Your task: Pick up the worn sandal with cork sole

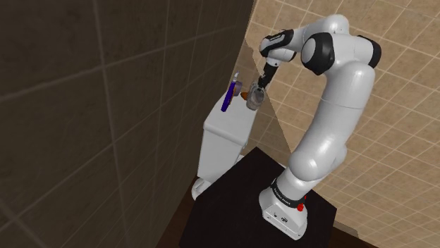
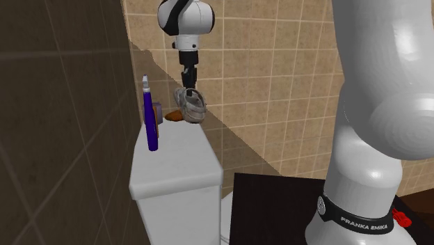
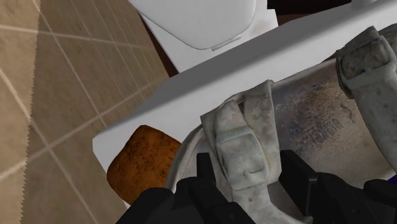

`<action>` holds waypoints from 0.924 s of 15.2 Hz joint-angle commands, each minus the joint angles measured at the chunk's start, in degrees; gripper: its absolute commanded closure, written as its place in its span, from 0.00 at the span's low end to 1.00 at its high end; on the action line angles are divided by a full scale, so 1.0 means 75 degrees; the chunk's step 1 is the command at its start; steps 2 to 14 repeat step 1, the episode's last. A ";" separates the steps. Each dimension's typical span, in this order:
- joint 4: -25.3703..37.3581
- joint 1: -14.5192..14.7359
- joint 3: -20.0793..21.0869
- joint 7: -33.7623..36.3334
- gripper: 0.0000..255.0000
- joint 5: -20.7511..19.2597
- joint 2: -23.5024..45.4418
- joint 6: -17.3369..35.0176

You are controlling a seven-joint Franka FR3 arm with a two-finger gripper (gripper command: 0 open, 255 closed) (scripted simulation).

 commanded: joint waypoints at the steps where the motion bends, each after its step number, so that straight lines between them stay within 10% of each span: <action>1: 0.0047 0.0009 -0.0003 0.0018 1.00 -0.0015 -0.0022 -0.0061; 14: 0.0047 0.0009 -0.0003 0.0018 1.00 -0.0015 -0.0022 -0.0061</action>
